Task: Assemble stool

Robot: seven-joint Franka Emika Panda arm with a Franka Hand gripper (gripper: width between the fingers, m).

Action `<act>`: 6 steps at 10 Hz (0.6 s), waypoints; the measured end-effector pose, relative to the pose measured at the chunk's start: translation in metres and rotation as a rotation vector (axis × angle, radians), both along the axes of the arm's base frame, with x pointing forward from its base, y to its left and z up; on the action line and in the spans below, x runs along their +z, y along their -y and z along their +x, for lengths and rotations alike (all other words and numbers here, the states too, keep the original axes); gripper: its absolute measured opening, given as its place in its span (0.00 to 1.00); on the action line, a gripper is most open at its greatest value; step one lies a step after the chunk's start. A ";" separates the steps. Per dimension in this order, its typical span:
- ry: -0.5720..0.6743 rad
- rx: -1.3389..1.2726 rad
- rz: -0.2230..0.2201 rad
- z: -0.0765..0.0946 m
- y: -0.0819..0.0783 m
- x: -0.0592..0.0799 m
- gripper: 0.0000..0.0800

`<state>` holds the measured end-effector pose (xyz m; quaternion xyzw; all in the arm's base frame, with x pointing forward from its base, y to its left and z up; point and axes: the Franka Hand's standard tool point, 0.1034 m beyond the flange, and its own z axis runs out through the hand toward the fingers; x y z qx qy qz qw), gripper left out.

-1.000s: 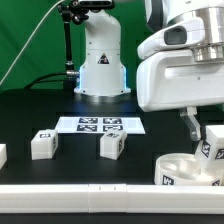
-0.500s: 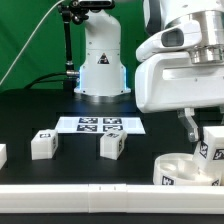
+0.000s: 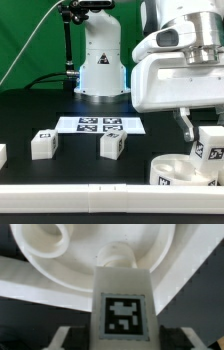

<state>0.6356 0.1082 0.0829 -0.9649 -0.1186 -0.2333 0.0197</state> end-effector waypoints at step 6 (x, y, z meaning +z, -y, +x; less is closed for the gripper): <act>0.091 -0.011 -0.006 0.004 0.003 0.000 0.66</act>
Offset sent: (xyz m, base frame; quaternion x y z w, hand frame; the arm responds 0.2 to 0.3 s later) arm -0.0048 0.0016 -0.0123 0.0138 0.0219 0.0128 0.9996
